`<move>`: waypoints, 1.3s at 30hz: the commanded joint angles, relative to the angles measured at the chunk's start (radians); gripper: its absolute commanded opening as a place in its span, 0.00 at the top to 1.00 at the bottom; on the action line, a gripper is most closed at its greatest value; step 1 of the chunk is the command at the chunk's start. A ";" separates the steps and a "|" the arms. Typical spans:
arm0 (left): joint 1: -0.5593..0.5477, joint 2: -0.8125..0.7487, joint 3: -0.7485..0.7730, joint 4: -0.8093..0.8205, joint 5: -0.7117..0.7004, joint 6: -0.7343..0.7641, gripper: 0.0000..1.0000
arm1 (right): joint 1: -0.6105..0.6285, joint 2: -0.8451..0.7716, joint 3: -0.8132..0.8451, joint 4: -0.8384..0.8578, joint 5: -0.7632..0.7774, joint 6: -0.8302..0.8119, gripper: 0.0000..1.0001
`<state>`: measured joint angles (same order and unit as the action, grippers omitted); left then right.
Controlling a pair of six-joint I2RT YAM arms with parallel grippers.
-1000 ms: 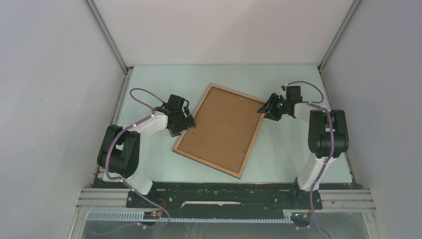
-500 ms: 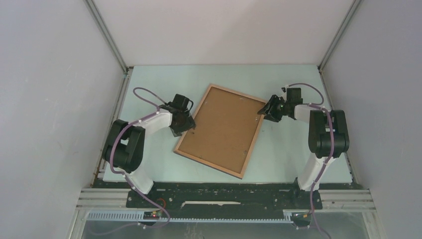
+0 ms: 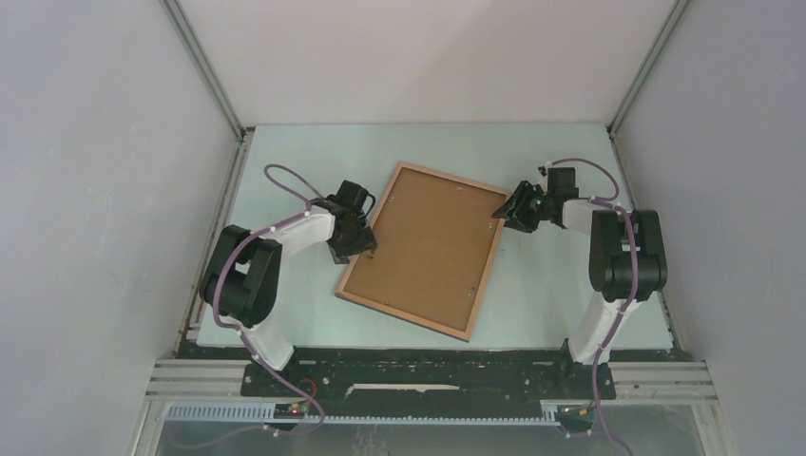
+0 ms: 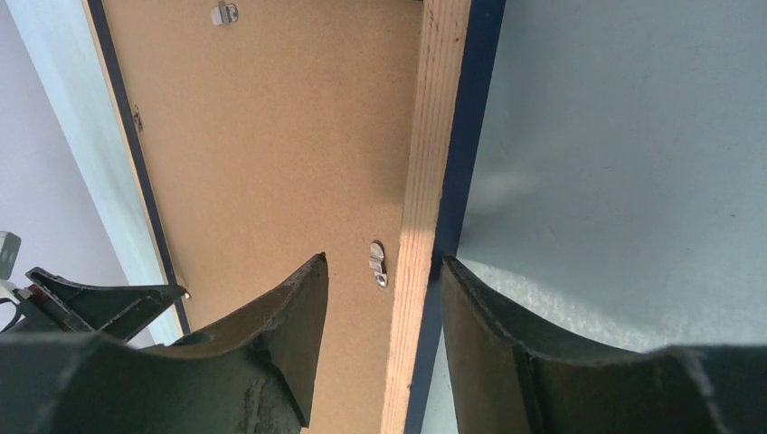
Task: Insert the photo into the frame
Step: Adjust the photo frame at the center of the board.
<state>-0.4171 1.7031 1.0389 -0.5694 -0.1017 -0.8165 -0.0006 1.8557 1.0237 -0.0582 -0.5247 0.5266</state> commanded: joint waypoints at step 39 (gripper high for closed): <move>-0.016 -0.043 0.038 -0.035 0.032 0.086 0.27 | 0.009 -0.031 -0.001 0.033 -0.041 0.013 0.46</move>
<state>-0.4232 1.6718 1.0584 -0.6128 -0.0715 -0.7147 -0.0002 1.8557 1.0237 -0.0582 -0.5255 0.5270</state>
